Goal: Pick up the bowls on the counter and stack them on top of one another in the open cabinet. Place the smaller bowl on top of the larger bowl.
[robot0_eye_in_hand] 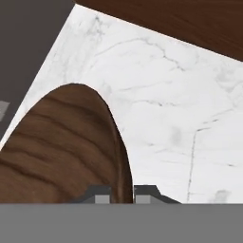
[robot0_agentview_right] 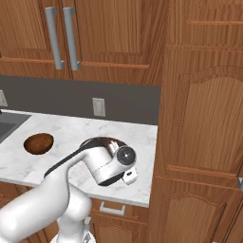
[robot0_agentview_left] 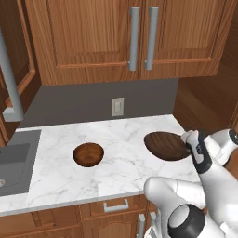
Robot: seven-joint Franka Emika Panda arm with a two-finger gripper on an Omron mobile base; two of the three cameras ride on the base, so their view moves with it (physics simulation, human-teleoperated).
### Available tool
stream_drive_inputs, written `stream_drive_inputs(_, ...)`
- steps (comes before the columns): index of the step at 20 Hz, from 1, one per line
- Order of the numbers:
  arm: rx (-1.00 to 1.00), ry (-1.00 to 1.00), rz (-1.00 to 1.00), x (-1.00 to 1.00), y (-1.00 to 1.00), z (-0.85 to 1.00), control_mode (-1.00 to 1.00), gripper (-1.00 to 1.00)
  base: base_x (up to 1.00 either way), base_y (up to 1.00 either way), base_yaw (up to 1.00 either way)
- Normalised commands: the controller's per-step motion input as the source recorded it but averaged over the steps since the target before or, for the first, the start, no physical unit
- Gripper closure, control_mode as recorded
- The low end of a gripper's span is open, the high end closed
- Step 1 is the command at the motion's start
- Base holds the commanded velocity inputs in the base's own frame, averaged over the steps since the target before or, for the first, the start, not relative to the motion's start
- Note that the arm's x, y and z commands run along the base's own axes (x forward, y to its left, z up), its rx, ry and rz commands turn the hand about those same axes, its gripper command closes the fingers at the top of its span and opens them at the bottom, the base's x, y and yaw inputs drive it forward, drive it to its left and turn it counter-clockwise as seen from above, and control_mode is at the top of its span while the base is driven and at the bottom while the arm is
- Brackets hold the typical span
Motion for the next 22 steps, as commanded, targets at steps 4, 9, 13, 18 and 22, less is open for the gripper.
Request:
stream_drive_inputs(4,0.0,-0.04,-0.03,-0.34,0.0,0.43,-1.0,1.0,0.0,0.0,0.0)
stream_drive_inputs(9,0.0,0.04,-0.01,-0.34,0.0,0.45,-1.0,1.0,0.0,0.0,0.0)
stream_drive_inputs(13,0.01,0.08,0.0,-0.34,0.01,0.43,-1.0,1.0,0.0,0.0,0.0)
stream_drive_inputs(18,0.01,0.06,0.0,-0.37,0.02,0.35,-1.0,1.0,0.0,0.0,0.0)
stream_drive_inputs(22,-0.02,-0.07,-0.06,-0.4,0.03,0.24,-1.0,1.0,0.0,0.0,0.0)
